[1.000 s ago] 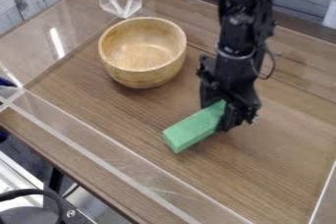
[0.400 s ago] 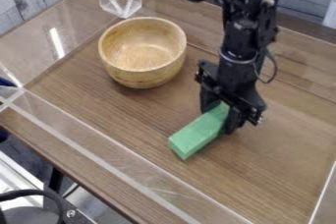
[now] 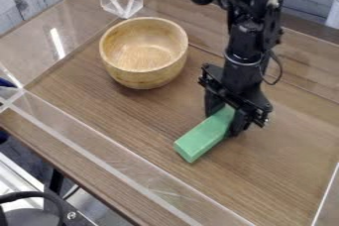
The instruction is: Remove the green block from inside the brown bowl and put it on the table
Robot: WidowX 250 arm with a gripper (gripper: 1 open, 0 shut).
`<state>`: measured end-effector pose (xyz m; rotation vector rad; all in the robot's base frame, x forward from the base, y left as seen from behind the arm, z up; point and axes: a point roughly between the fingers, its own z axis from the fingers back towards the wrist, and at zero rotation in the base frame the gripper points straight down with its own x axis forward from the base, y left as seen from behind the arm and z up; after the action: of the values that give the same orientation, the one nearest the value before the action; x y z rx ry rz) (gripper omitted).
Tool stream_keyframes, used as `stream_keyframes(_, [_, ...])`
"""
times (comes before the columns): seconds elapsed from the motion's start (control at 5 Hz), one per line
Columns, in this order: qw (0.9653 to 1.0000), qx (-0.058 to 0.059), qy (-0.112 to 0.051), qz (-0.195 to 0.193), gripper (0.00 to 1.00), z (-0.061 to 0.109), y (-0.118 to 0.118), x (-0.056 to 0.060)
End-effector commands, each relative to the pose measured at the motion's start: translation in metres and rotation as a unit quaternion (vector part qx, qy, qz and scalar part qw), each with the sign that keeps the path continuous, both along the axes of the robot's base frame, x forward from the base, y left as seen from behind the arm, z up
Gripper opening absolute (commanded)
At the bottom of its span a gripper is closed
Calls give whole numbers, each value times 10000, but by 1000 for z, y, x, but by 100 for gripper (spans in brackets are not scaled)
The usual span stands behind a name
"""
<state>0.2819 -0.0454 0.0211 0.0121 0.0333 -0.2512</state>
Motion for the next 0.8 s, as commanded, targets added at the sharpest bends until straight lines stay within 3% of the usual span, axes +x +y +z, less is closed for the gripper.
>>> stream_keyframes(0.0, [9994,-111,-291,-162,0,20,-7,9])
stream_keyframes(0.4, [9980,-135,-409,472,0,17,3,18])
stream_keyframes(0.6, [9979,-94,-377,522,0,14,13,19])
